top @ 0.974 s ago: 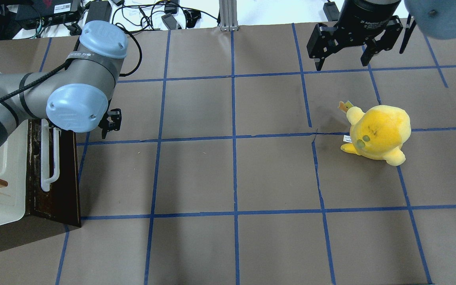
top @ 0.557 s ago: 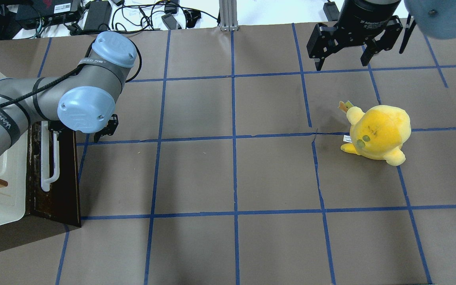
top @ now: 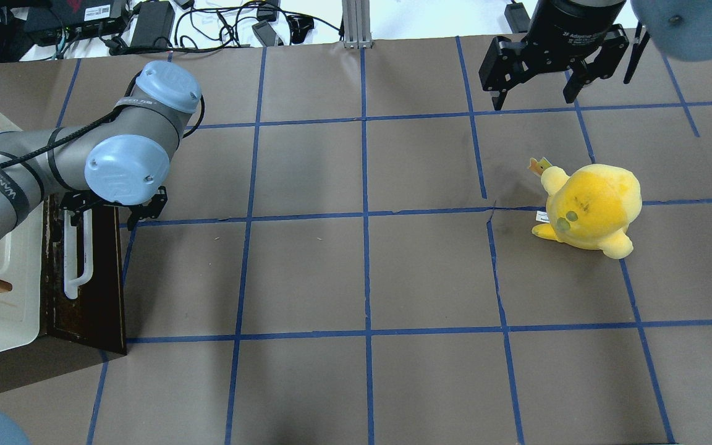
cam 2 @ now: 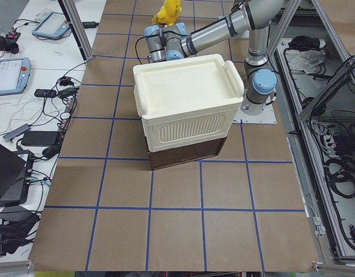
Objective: Pull drawer sideways
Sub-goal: 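Lower the left gripper around the white handle and close it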
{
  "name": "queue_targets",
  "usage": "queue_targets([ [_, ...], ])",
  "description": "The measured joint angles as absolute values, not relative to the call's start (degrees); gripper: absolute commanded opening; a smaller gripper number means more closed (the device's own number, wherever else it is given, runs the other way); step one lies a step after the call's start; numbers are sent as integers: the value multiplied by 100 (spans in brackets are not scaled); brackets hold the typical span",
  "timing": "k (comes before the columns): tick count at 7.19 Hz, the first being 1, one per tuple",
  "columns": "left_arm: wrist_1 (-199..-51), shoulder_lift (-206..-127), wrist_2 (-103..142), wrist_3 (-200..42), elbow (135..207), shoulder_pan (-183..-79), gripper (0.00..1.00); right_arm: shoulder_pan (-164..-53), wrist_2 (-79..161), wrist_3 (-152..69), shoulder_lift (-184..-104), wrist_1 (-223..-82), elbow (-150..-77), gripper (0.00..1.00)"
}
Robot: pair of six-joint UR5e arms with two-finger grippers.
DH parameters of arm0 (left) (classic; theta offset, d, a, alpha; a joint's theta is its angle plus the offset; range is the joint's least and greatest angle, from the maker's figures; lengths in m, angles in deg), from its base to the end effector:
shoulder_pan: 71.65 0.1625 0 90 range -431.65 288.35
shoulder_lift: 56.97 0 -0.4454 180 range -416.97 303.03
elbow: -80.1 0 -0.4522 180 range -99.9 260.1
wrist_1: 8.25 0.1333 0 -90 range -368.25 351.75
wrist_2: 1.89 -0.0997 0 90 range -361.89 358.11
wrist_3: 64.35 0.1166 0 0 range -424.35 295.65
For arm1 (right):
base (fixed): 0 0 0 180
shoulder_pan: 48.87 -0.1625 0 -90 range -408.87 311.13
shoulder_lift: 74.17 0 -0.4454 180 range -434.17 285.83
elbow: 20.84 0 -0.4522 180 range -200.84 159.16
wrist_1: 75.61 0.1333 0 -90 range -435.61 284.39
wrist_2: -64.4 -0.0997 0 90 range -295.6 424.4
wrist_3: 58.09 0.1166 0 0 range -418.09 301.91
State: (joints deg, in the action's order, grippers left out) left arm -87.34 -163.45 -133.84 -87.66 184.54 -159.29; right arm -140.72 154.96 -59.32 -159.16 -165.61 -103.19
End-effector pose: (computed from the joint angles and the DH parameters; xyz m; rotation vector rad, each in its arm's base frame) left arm -0.0315 -0.5801 0.2416 -0.3674 2.3289 0.2441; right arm 0.1513 -0.5910 0.5151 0.0838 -3.1301 0.0722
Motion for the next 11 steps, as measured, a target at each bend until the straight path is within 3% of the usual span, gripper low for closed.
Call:
queue_targets([
  [2, -8745, -16370, -13397, -8803, 18459, -15882, 66, -14072, 15494, -5932, -15916, -16561, -10319, 100],
  [11, -8911, -16415, -13308, -8816, 18400, -15630, 65, -14072, 15498, -5934, -15916, -16561, -10319, 100],
])
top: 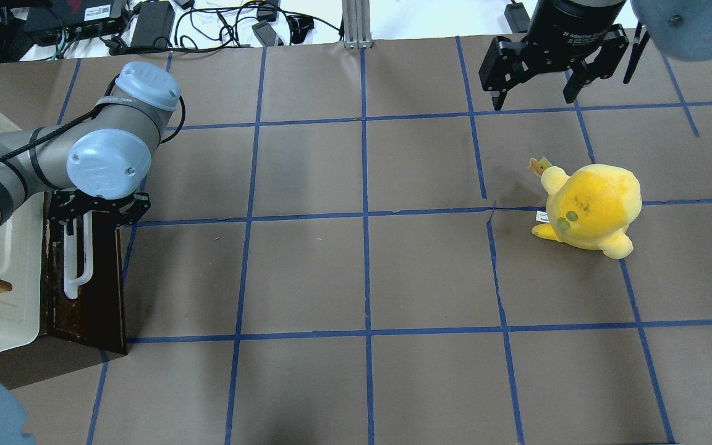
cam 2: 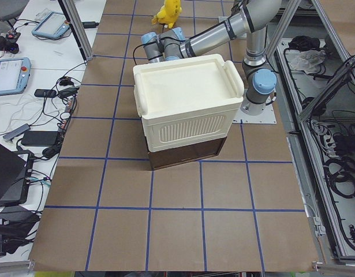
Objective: Pull drawer sideways
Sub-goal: 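Lower the left gripper around the white handle and close it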
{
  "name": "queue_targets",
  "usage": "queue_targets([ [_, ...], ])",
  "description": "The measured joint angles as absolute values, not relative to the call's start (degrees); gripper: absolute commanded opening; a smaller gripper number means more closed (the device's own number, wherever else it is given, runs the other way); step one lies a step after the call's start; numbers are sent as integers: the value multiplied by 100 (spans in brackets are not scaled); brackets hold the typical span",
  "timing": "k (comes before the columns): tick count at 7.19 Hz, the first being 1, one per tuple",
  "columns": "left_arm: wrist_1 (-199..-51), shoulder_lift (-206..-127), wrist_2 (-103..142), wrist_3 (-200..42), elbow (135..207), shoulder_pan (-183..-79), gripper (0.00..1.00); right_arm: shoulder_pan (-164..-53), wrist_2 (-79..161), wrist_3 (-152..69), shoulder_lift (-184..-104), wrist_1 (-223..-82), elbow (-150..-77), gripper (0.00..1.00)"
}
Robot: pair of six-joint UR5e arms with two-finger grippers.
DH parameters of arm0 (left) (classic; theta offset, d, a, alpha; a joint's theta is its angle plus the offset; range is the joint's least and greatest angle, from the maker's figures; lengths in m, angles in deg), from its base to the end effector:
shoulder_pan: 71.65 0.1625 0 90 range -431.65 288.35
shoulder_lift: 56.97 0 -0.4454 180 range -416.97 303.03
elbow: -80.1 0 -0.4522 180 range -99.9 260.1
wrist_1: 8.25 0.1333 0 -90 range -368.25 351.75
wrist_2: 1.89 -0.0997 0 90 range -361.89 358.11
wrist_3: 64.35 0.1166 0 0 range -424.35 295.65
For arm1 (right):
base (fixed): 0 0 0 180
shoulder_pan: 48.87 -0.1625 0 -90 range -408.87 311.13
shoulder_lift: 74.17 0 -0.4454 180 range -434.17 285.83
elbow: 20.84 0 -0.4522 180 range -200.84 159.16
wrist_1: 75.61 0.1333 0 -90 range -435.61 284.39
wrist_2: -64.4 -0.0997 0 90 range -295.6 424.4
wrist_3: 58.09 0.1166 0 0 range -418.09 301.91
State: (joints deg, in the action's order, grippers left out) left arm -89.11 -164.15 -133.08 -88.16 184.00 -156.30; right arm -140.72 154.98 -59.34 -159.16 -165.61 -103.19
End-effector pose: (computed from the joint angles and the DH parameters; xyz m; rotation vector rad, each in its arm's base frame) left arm -0.0023 -0.5813 0.2359 -0.4274 2.3257 0.3091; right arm 0.1513 -0.5910 0.5151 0.0843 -3.1297 0.0722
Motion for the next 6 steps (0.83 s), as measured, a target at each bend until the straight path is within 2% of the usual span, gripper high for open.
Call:
queue_targets([
  [3, -8905, -16423, -13121, -8816, 18378, -15656, 64, -14072, 15494, -5932, -15916, -16561, -10319, 100],
  [5, -8914, -16414, -13102, -8807, 18383, -15659, 49, -14071, 15495, -5932, -15916, -16561, -10319, 100],
  [6, -8923, -16403, -13107, -8799, 18392, -15661, 46, -14072, 15499, -5932, -15916, -16561, -10319, 100],
])
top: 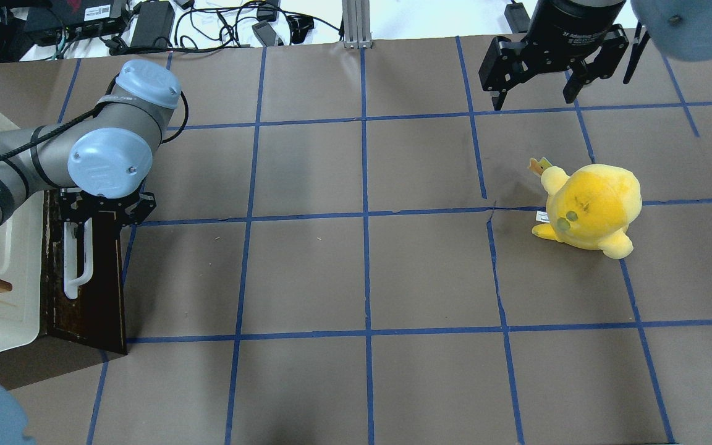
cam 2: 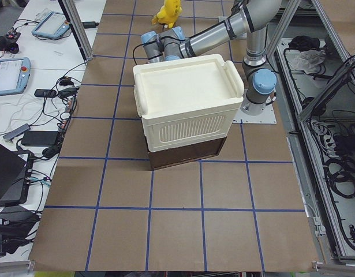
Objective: Pull drawer sideways
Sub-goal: 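Lower the left gripper around the white handle and close it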
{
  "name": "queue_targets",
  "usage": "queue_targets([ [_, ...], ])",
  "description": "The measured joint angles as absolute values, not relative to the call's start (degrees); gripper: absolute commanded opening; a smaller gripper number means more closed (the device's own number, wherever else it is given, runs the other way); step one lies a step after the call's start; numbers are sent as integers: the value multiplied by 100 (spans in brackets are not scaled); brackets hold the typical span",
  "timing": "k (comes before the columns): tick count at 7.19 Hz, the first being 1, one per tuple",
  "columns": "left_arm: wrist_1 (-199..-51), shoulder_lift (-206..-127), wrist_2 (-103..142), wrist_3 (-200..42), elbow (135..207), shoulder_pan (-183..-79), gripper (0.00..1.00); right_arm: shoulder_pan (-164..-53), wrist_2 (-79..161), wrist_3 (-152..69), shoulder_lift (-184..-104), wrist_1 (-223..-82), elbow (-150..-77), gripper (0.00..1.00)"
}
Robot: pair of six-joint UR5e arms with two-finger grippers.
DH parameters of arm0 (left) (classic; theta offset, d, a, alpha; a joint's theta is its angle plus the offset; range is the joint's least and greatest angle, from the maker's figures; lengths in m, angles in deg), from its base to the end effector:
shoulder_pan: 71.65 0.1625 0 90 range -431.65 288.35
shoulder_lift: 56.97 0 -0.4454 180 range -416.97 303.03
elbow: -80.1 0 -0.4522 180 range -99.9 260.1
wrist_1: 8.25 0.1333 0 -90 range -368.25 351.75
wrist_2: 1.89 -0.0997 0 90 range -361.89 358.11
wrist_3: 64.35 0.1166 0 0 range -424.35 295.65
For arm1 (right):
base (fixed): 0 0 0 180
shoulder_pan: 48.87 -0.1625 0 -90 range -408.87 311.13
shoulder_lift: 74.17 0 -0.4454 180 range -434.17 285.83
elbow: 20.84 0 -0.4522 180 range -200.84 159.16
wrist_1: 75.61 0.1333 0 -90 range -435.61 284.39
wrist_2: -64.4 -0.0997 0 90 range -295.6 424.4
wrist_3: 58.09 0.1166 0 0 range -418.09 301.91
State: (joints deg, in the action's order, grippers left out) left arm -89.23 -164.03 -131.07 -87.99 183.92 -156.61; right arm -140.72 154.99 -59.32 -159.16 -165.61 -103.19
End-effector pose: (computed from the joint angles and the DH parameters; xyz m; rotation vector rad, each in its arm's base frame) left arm -0.0087 -0.5806 0.2352 -0.4331 2.3580 0.3183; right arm 0.1513 -0.5910 0.5151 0.0838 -3.1296 0.0722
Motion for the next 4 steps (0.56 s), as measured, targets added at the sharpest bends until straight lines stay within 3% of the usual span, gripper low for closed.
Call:
queue_targets([
  [2, -8954, -16376, -13138, -8790, 18424, -15659, 45, -14072, 15496, -5932, -15916, -16561, -10319, 100],
  [3, -8997, -16361, -13149, -8791, 18430, -15657, 33, -14072, 15494, -5932, -15916, -16561, -10319, 100],
  [4, -9025, -16349, -13156, -8791, 18432, -15656, 28, -14072, 15494, -5932, -15916, -16561, -10319, 100],
])
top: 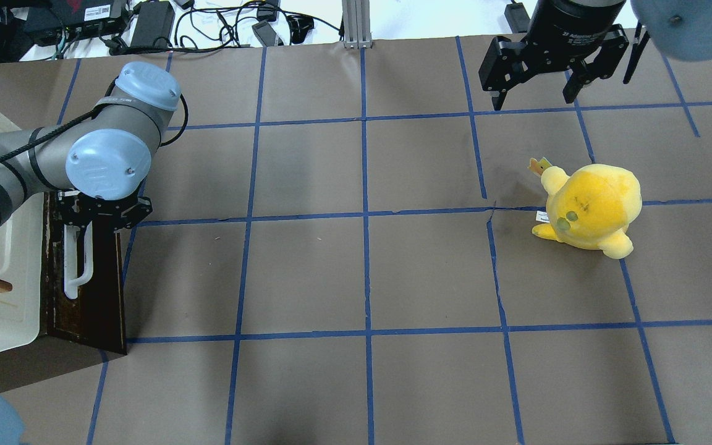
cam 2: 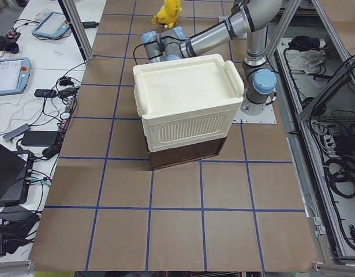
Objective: Pull drawer sideways
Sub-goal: 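Lower the left gripper around the white handle and close it, then pull the drawer out by its handle with the left gripper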
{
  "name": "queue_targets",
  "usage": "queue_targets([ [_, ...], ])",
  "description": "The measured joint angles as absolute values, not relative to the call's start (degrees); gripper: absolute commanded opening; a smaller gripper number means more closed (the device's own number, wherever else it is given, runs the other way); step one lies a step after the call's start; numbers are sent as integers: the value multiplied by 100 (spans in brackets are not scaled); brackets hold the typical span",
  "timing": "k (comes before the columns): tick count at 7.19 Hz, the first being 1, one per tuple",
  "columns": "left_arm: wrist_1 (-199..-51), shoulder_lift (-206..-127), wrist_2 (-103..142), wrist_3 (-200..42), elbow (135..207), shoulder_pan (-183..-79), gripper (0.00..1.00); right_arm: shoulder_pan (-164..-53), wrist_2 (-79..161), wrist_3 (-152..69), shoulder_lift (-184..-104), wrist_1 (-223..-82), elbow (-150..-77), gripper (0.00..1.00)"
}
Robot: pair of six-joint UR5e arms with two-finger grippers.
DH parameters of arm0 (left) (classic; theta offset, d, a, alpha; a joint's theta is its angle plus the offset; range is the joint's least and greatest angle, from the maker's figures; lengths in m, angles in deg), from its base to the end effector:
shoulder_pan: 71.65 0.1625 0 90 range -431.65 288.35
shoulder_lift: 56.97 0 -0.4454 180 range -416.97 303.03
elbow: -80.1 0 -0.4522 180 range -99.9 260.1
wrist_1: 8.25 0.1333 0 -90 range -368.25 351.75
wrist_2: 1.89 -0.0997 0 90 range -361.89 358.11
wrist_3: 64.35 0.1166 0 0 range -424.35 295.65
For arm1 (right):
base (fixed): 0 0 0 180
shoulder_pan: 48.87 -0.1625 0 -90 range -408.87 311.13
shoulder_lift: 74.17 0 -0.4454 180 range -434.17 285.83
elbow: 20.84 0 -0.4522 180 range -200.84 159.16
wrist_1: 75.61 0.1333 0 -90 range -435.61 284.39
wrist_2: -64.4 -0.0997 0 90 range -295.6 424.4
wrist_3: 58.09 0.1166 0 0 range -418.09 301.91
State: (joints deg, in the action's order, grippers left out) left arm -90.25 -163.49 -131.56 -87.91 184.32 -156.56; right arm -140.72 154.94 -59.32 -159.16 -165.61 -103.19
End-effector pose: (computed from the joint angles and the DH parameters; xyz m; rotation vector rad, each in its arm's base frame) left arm -0.0078 -0.5755 0.2371 -0.4215 2.3482 0.3346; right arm 0.1514 -0.5910 0.5151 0.0838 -3.1305 0.0722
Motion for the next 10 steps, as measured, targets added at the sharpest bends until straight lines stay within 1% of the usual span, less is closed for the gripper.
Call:
queue_targets([
  [2, -9043, -16337, -13162, -8791, 18433, -15656, 19, -14072, 15495, -5932, -15916, -16561, -10319, 100],
  [10, -9256, -16337, -13156, -8805, 18359, -15664, 20, -14072, 15499, -5932, -15916, -16561, -10319, 100],
])
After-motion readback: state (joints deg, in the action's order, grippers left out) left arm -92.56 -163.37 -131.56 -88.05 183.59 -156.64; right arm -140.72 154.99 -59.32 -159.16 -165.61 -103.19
